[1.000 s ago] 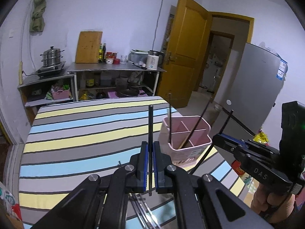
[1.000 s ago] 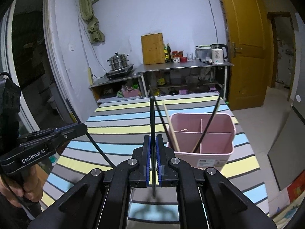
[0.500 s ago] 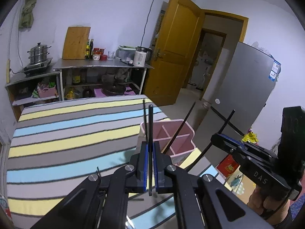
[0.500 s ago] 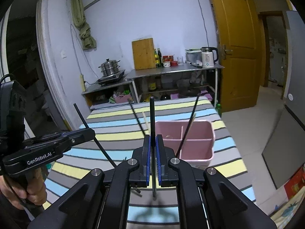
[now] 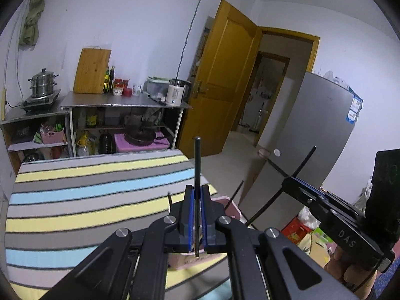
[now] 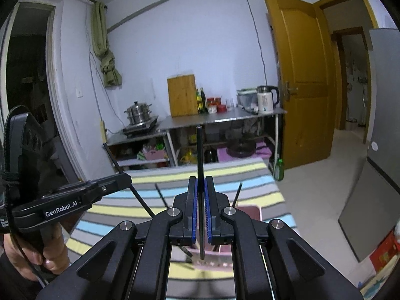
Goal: Organize utensils
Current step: 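Lift and carry both black chopsticks over the pink basket, then lower the black chopsticks into the basket and open both tools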
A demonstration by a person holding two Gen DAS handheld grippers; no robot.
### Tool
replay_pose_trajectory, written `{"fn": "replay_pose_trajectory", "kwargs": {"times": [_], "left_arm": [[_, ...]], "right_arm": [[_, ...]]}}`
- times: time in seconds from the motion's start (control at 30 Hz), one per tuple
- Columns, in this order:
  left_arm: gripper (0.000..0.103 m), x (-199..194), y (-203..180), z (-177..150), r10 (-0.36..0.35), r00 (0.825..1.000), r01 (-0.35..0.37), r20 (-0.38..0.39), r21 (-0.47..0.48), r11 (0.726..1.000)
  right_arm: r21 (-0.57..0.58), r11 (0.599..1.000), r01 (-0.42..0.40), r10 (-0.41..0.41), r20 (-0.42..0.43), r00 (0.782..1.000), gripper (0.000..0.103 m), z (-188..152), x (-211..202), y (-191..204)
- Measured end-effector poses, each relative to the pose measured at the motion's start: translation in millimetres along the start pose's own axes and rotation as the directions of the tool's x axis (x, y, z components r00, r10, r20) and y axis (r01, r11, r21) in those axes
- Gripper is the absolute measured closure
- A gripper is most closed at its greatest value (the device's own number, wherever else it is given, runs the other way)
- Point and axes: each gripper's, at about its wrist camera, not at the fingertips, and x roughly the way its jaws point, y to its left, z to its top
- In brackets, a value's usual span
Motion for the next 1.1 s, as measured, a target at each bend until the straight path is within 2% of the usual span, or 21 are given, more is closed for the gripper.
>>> {"fn": "replay_pose_trajectory", "kwargs": {"times": [0.17, 0.33, 0.8, 1.1], "left_arm": [[0.098, 9, 0, 11, -0.002, 1.000, 0.002, 0.015, 0.003, 1.000], [0.098, 31, 5, 6, 0.012, 1.000, -0.012, -0.007, 0.004, 1.000], [0.098, 83, 19, -33, 0.032, 0.996, -0.032, -0.087, 0.003, 0.999], [0.098, 92, 20, -50, 0.037, 0.994, -0.035, -0.108, 0.012, 0.999]], "right_arm": [[0.011, 1.000, 0.003, -0.003, 0.020, 1.000, 0.097, 11, 9, -6], [0.025, 1.000, 0.014, -0.014, 0.006, 1.000, 0.097, 6, 25, -13], [0.071, 0.997, 0.041, -0.034, -0.098, 0.995, 0.097, -32, 74, -36], [0.096, 0.995, 0.031, -0.013, -0.182, 0.983, 0.097, -55, 96, -42]]}}
